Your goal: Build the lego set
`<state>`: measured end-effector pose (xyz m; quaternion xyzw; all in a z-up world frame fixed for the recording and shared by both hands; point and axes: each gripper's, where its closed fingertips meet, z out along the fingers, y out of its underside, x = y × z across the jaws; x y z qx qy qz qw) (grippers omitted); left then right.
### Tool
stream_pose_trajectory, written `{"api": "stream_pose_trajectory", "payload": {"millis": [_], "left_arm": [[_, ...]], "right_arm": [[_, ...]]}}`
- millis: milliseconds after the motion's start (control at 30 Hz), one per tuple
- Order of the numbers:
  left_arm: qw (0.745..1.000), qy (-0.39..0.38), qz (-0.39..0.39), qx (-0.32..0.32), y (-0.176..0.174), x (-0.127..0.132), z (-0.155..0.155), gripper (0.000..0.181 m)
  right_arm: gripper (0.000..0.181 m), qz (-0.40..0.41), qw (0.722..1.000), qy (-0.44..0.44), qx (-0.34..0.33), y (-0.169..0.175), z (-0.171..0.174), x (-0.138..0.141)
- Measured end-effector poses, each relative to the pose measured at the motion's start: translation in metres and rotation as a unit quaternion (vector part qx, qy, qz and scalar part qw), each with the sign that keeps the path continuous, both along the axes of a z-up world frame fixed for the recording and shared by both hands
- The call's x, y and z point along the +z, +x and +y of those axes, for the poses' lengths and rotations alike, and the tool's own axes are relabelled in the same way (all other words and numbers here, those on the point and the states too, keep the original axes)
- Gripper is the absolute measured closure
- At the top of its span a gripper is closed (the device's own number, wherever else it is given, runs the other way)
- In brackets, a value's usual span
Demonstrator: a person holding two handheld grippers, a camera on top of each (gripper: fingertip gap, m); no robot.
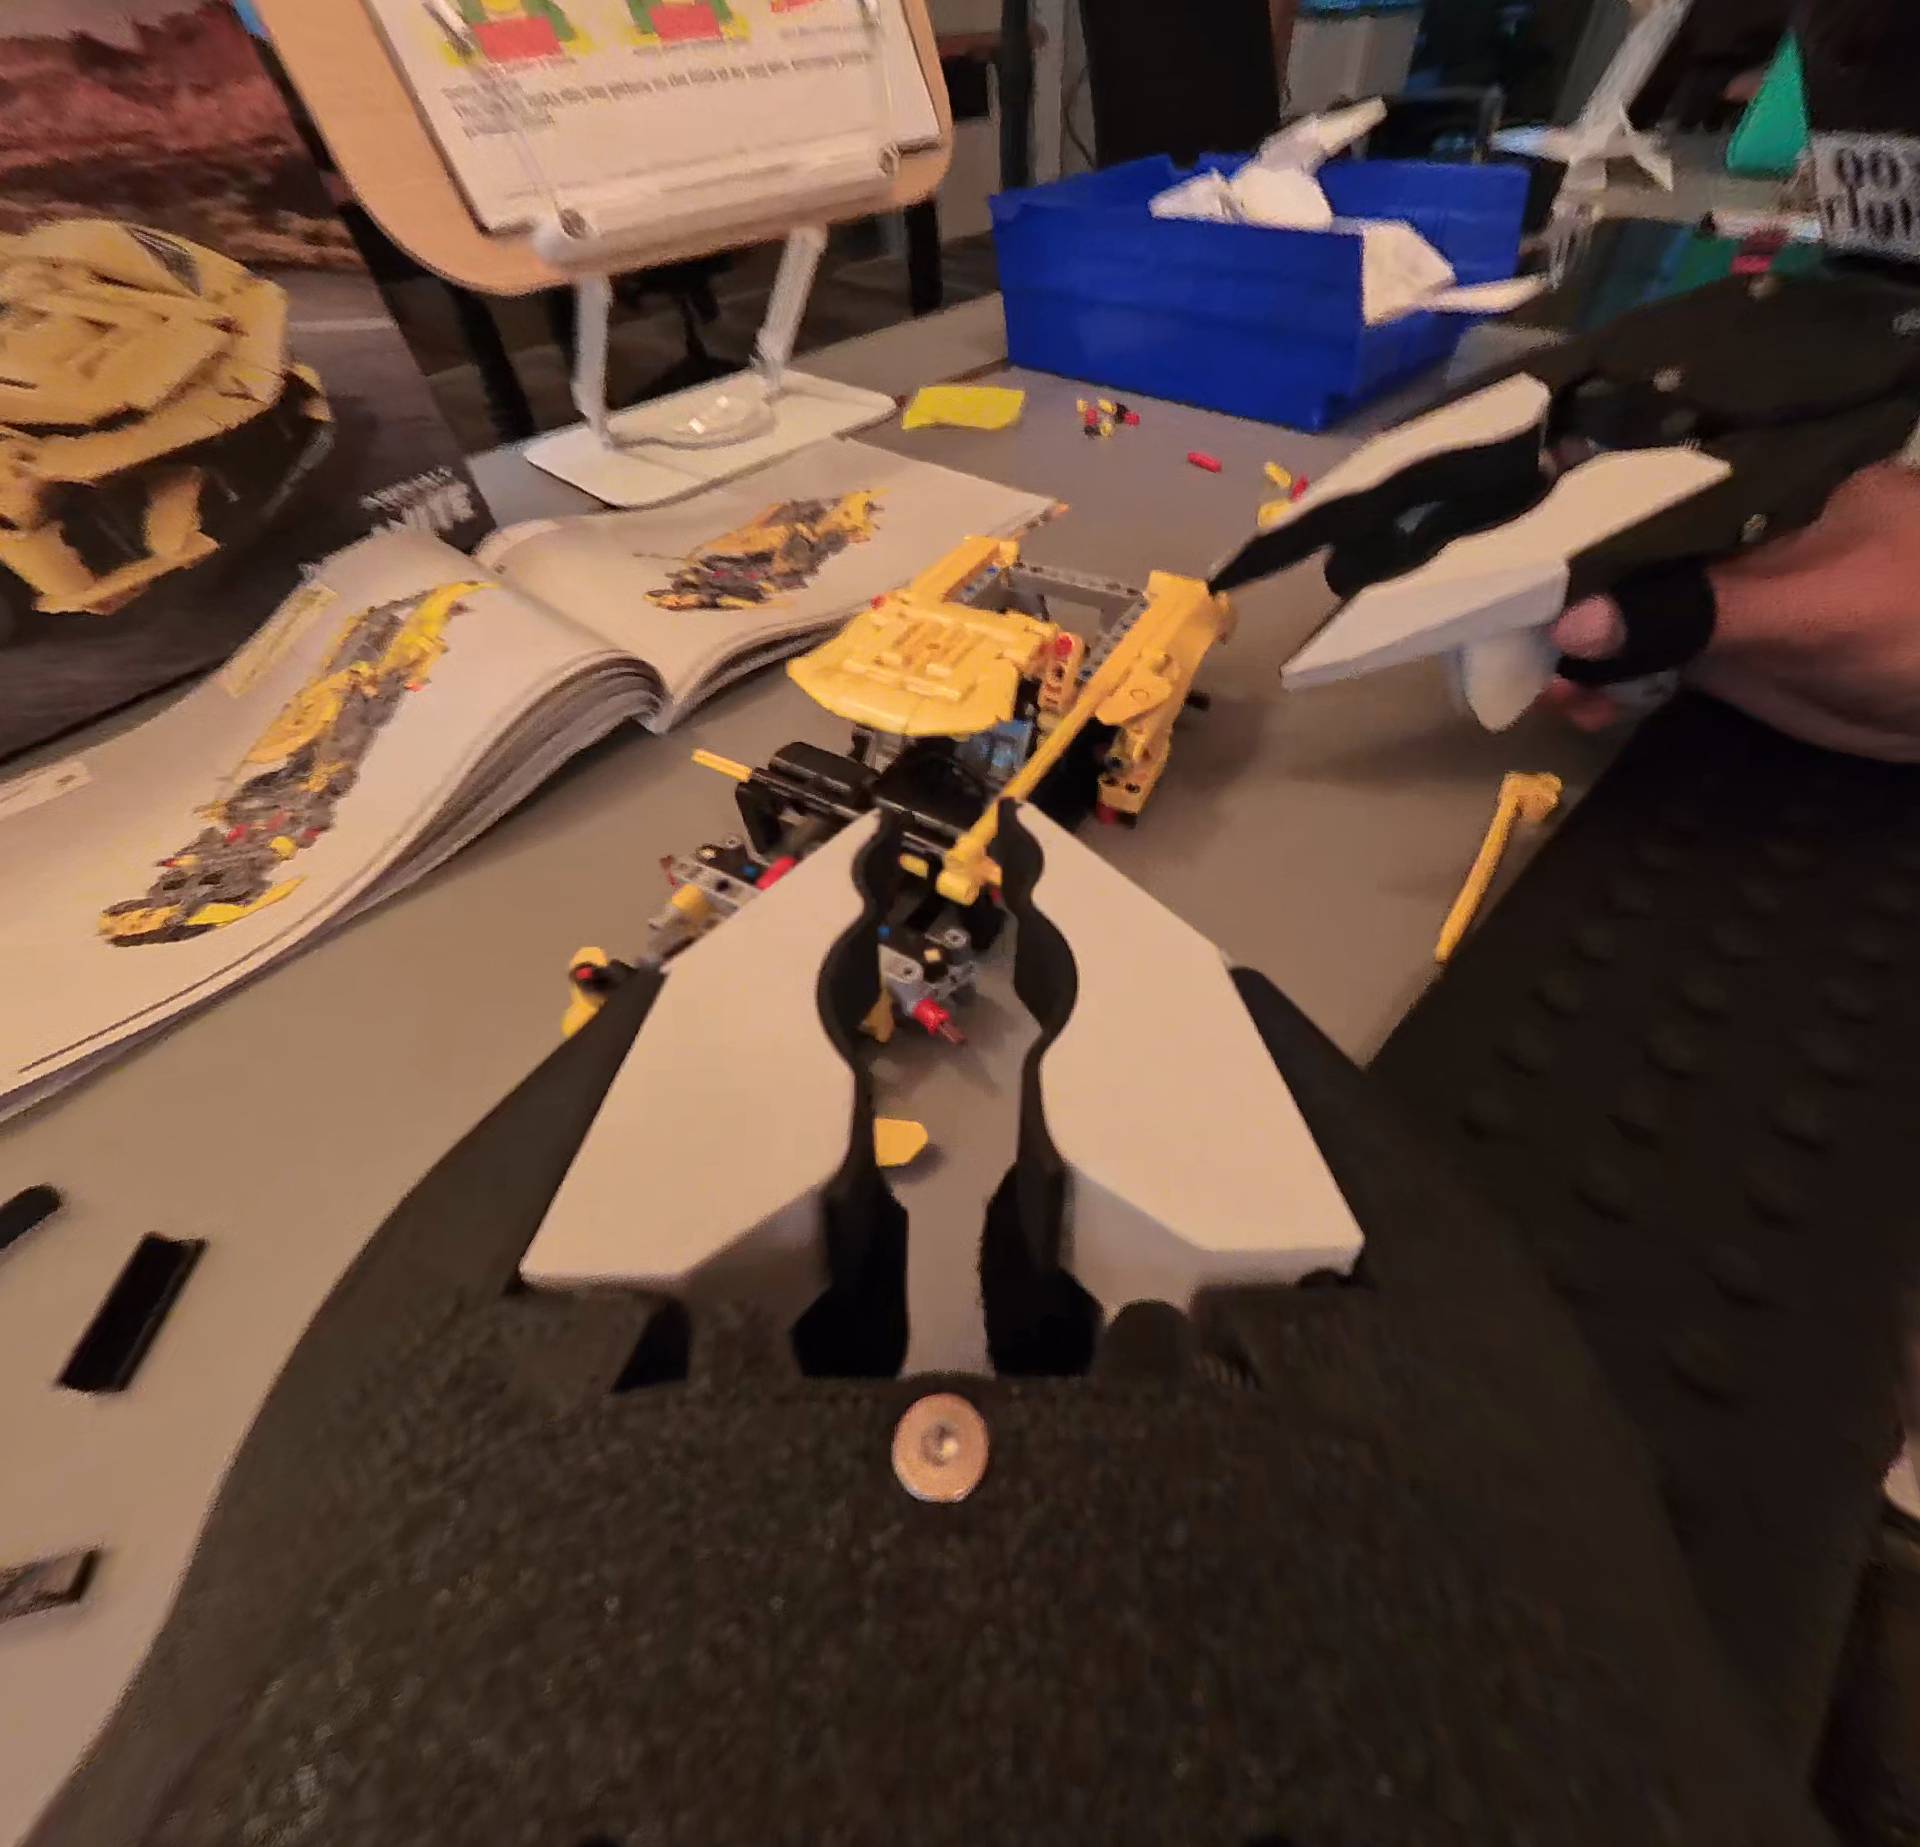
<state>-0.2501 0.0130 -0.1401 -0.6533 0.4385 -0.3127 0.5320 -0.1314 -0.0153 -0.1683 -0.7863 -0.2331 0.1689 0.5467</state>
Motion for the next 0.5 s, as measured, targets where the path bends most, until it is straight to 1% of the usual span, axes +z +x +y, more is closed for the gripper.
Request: {"api": "stream_pose_trajectory", "payload": {"millis": [67, 133, 233, 300, 367, 433, 500], "left_arm": [[0.999, -0.018, 0.039, -0.034, 0.009, -0.013, -0.007, 0.161], [0.995, -0.053, 0.064, -0.061, 0.016, -0.023, -0.008, 0.156], [0.989, -0.095, 0.065, -0.091, 0.021, -0.026, -0.001, 0.155], [0.989, -0.081, 0.081, -0.097, 0.023, -0.029, 0.004, 0.155], [0.985, -0.062, 0.117, -0.115, 0.027, -0.038, 0.005, 0.152], [0.979, -0.052, 0.144, -0.132, 0.034, -0.046, 0.004, 0.148], [0.977, -0.041, 0.157, -0.138, 0.041, -0.047, 0.005, 0.148]], "right_arm": [[0.131, 0.002, 1.000, -0.005, 0.003, -0.001, 0.000, -0.001], [0.131, 0.002, 1.000, -0.011, 0.007, -0.002, 0.000, -0.003], [0.132, 0.006, 1.000, -0.005, 0.011, -0.003, -0.001, -0.001], [0.132, 0.008, 1.000, -0.005, 0.014, -0.004, -0.002, -0.001], [0.130, -0.002, 1.000, -0.011, 0.015, -0.005, 0.000, -0.005], [0.128, -0.022, 1.000, -0.010, 0.018, -0.009, 0.002, -0.008], [0.128, -0.051, 0.999, 0.002, 0.020, -0.011, 0.004, -0.009]]}}
